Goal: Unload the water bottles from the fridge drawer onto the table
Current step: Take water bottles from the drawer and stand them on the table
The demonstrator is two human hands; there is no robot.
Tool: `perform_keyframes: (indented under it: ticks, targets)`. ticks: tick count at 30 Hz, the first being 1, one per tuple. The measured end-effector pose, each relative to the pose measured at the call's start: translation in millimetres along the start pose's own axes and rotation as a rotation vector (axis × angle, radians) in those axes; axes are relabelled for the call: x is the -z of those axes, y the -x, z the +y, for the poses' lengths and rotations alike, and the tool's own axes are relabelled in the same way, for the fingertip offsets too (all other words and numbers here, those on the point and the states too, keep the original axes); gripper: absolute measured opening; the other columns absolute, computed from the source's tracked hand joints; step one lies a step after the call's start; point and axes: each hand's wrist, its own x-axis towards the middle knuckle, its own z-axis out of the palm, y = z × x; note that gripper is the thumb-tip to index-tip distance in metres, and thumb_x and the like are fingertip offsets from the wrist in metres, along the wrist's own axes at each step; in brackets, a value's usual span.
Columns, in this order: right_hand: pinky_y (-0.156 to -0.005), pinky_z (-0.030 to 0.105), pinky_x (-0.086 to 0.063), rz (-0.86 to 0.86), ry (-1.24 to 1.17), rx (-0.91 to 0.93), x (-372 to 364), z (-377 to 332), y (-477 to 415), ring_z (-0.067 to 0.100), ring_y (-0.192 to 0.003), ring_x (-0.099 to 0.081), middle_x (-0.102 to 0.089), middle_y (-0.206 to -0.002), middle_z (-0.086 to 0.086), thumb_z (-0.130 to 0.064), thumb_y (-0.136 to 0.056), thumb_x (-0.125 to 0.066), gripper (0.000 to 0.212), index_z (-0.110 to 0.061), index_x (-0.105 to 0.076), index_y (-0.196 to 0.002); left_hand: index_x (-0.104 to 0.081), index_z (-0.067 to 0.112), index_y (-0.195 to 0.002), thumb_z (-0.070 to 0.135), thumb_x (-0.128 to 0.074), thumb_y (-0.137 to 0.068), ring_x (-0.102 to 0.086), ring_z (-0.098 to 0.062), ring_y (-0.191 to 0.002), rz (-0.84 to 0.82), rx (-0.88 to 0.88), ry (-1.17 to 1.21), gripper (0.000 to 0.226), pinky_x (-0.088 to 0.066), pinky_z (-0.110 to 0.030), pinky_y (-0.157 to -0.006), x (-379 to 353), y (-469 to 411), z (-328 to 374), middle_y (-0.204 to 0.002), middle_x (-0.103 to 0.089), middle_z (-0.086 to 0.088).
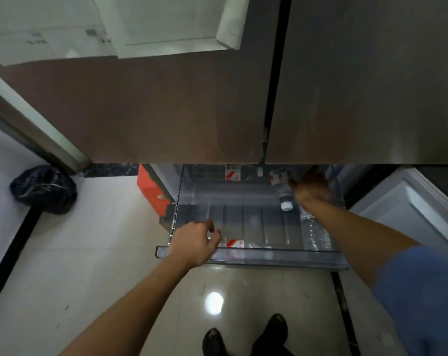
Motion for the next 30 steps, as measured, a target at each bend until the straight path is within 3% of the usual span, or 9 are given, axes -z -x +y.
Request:
perform_keyframes:
  ticks: [3,6,10,16,18,21,24,26,30]
  targets:
    - [-0.081,0.038,-0.046,-0.062,-0.031,-0.005,1,1,3,0.037,-0.108,-0.056,-0.052,-0.129,0.025,-0.058,-0.087,-0.052,0.082,0.002,-0.034,-0.139,-0.061,0.020,-0.096,0.049,-0.041,-0.093,-0.063,-0.023,-0.067,-0.022,-0.007,0.014,0.035,-0.055,-0.038,-0.070,-3,-1,-1,-0.076,-0.068,-0.007]
    - [-0.068,0.031,-0.043,-0.184,-0.131,-0.017,1,12,16,0.029,-0.092,-0.061,-0.063,-0.115,0.014,-0.061,-0.077,-0.062,0.068,-0.008,-0.056,-0.119,-0.062,0.021,-0.097,0.050,-0.040,-0.092,-0.064,-0.021,-0.068,-0.038,-0.024,0.022,0.037,-0.055,-0.037,-0.069,-4,-2,-3,-0.076,-0.068,-0.005]
    - [-0.075,0.027,-0.044,-0.282,-0.417,-0.103,6,25,43,0.030,-0.102,-0.061,-0.062,-0.122,0.010,-0.057,-0.071,-0.071,0.075,-0.012,-0.053,-0.128,-0.062,0.024,-0.095,0.052,-0.041,-0.089,-0.064,-0.022,-0.073,-0.068,-0.039,0.038,0.036,-0.054,-0.036,-0.070,-2,-5,-2,-0.081,-0.069,-0.006]
    - [-0.051,0.029,-0.053,-0.339,-0.729,-0.165,62,48,75,0.025,-0.075,-0.068,-0.068,-0.091,0.011,-0.040,-0.065,-0.079,0.056,-0.007,-0.061,-0.107,-0.064,0.023,-0.090,0.046,-0.051,-0.089,-0.064,-0.021,-0.079,-0.194,-0.021,0.150,0.026,-0.050,-0.032,-0.070,5,-18,-4,-0.082,-0.067,-0.003]
    - [-0.049,0.024,-0.049,-0.392,-0.763,-0.129,81,59,89,0.021,-0.073,-0.070,-0.071,-0.088,0.011,-0.038,-0.067,-0.079,0.047,-0.008,-0.065,-0.101,-0.062,0.015,-0.086,0.039,-0.053,-0.093,-0.063,-0.024,-0.072,-0.190,0.022,0.296,0.026,-0.048,-0.033,-0.064,10,-28,4,-0.074,-0.065,-0.006]
    - [-0.051,0.025,-0.048,-0.518,-0.826,-0.051,103,69,107,0.018,-0.071,-0.069,-0.073,-0.086,0.008,-0.035,-0.068,-0.078,0.037,-0.012,-0.071,-0.097,-0.057,0.009,-0.099,0.040,-0.045,-0.098,-0.060,-0.024,-0.061,-0.224,0.199,0.684,0.034,-0.048,-0.033,-0.055,18,-39,20,-0.077,-0.063,-0.014]
    - [-0.051,0.024,-0.044,-0.700,-0.861,0.020,108,67,116,0.017,-0.070,-0.062,-0.069,-0.082,0.005,-0.034,-0.063,-0.077,0.046,-0.009,-0.072,-0.101,-0.056,0.016,-0.103,0.055,-0.035,-0.096,-0.059,-0.025,-0.058,-0.308,0.348,0.950,0.046,-0.044,-0.027,-0.051,23,-47,37,-0.077,-0.065,-0.018]
    - [-0.050,0.024,-0.045,-0.833,-0.887,0.055,105,61,118,0.016,-0.069,-0.061,-0.068,-0.083,0.004,-0.035,-0.063,-0.078,0.048,-0.008,-0.070,-0.102,-0.062,0.014,-0.092,0.060,-0.035,-0.094,-0.052,-0.020,-0.046,-0.349,0.409,1.106,0.054,-0.036,-0.022,-0.045,21,-50,40,-0.062,-0.061,-0.012]
    - [-0.055,0.023,-0.049,-1.049,-0.952,0.062,88,49,117,0.015,-0.074,-0.064,-0.069,-0.087,0.002,-0.029,-0.072,-0.073,0.045,-0.011,-0.061,-0.112,-0.059,0.018,-0.082,0.042,-0.045,-0.093,-0.033,-0.012,-0.039,-0.413,0.420,1.216,0.030,-0.021,-0.018,-0.038,22,-47,20,-0.048,-0.036,0.001]
